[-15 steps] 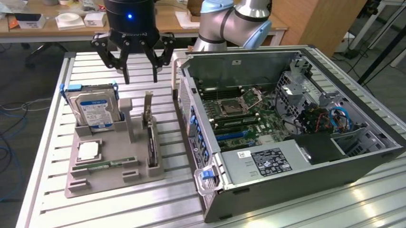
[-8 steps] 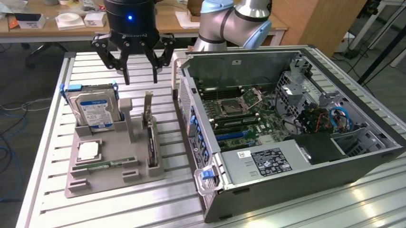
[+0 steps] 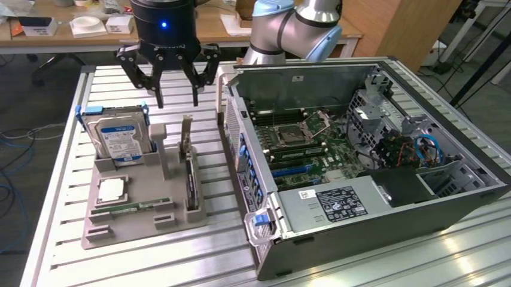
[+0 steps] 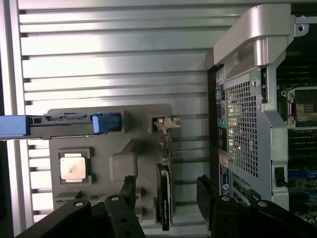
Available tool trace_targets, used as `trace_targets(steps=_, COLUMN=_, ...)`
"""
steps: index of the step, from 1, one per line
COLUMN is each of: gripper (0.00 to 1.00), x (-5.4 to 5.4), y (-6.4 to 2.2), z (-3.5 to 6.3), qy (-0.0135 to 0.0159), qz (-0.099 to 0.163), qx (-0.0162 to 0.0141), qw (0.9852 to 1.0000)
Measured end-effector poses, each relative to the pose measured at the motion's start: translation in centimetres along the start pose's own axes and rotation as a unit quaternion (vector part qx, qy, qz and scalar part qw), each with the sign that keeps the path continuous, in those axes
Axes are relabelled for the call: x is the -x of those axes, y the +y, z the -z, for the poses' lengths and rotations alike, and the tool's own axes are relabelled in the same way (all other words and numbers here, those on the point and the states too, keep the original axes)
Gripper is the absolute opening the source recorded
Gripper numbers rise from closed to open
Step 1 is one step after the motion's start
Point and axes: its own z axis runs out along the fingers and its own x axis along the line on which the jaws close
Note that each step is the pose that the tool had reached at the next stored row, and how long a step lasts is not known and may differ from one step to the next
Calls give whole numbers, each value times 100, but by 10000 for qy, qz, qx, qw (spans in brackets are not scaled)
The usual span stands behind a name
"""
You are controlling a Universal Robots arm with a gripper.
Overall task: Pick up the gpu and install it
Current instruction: 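Pick up the gpu and move the gpu toward the slot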
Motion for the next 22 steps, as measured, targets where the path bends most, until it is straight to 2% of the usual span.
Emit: trace_targets(steps=22, gripper=61, x=-4, y=-7, z=-151, qy=0, qz=0, qx=0, qw=10000)
